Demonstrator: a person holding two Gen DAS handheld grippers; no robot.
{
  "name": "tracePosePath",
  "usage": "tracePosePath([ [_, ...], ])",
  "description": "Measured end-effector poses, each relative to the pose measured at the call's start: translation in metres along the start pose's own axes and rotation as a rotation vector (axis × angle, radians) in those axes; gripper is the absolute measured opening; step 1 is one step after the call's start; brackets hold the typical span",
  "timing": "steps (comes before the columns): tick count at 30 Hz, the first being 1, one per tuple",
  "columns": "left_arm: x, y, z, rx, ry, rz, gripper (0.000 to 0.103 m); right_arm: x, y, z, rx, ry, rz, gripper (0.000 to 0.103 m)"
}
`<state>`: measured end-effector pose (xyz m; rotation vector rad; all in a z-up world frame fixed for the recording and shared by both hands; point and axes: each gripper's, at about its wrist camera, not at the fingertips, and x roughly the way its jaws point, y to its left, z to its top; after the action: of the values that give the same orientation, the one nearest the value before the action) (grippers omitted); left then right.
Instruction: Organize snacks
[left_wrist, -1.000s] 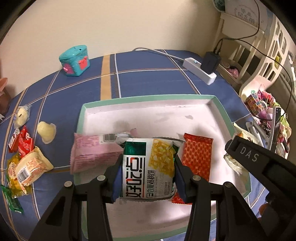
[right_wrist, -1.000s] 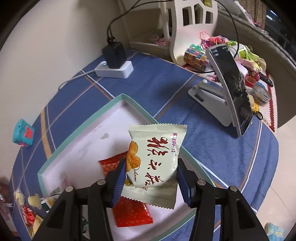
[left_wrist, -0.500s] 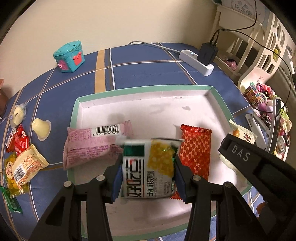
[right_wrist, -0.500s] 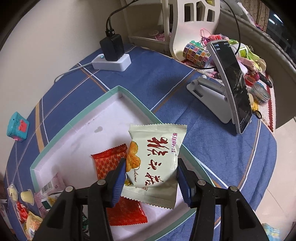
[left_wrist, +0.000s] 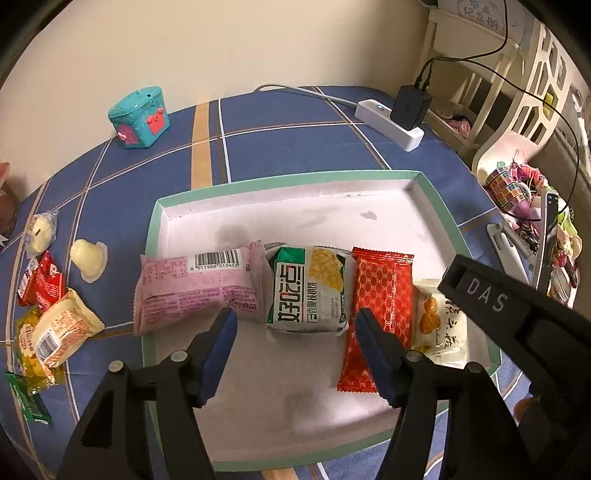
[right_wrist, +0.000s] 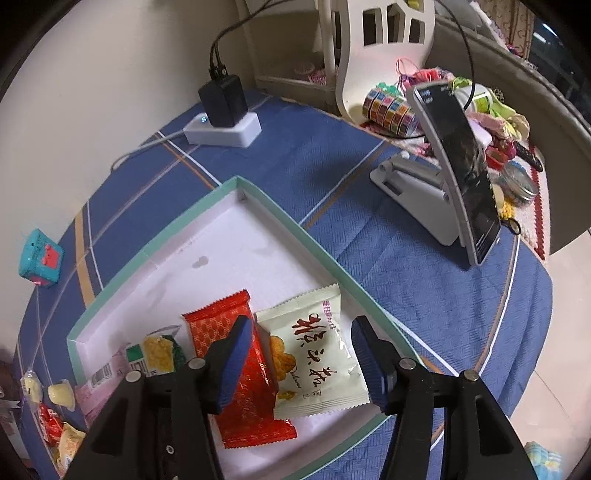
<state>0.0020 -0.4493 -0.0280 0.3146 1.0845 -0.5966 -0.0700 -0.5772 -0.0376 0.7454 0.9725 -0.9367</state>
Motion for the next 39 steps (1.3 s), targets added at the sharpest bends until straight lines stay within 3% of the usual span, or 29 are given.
tracePosePath([
  [10,-0.017,0.021,0.005,-0.053,0.017,0.055,0.068,-0.017,0.002,-0.002,-0.022,-0.05,0.031,0.06],
  [14,-0.026,0.04,0.007,-0.116,0.008,0.061,0.068,-0.017,0.008,-0.006,-0.052,-0.042,0.039,0.06],
  [24,-0.029,0.11,-0.002,-0.305,0.03,0.168,0.069,-0.025,0.04,-0.027,-0.172,-0.033,0.079,0.06],
  [30,-0.022,0.147,-0.013,-0.408,0.085,0.181,0.07,-0.031,0.064,-0.042,-0.263,-0.03,0.1,0.06],
  [37,-0.022,0.168,-0.015,-0.458,0.093,0.183,0.079,-0.035,0.084,-0.057,-0.348,-0.028,0.113,0.06],
  [39,-0.021,0.17,-0.016,-0.463,0.096,0.188,0.08,-0.035,0.087,-0.06,-0.362,-0.028,0.11,0.064],
])
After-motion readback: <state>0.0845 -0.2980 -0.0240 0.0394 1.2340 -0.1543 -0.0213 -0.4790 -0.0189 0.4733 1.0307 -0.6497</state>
